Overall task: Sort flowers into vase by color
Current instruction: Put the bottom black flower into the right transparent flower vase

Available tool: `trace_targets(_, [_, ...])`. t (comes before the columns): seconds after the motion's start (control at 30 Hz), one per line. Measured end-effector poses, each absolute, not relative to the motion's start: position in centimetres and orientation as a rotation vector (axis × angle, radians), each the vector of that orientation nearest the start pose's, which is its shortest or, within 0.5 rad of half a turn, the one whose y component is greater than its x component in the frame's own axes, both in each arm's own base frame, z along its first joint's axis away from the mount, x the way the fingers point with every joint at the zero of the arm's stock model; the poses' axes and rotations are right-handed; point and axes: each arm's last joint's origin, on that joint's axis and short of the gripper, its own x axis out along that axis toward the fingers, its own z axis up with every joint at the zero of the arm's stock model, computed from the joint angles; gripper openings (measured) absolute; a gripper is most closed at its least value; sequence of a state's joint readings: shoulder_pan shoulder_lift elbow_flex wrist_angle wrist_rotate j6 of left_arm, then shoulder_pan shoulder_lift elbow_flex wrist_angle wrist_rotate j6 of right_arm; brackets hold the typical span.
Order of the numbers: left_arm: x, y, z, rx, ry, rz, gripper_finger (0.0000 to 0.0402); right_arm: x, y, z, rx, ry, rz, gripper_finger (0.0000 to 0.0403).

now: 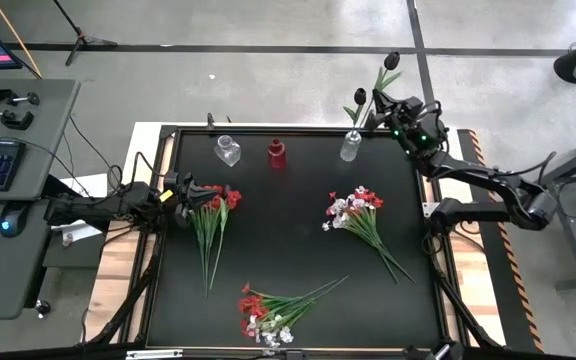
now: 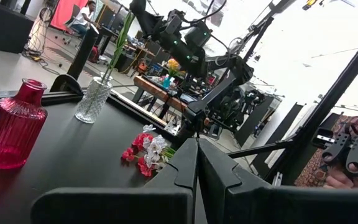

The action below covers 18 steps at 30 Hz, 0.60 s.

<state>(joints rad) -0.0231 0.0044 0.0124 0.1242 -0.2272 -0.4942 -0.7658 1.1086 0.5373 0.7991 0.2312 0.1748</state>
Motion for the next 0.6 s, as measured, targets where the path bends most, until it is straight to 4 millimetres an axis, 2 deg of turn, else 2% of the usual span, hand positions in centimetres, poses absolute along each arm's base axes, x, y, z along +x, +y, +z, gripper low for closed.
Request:
trace_targets(0.13, [9.58,0.43,17.93,-0.508,-0.179,0.167,0.0,16.53,-16.78,27.7,0.089,-0.286,-0.97,0.0006])
trace_targets(0.27, [9.58,0.43,17.93,-0.508,-0.179,0.167,0.0,16.55,-16.69,27.58,0.09,-0.26,-0.944,0.0031])
trace_targets(0.6, [9.58,0.43,17.93,-0.508,-0.179,0.167,0.0,17.27,-15.96,27.35,0.12,-0.237,-0.893,0.0174])
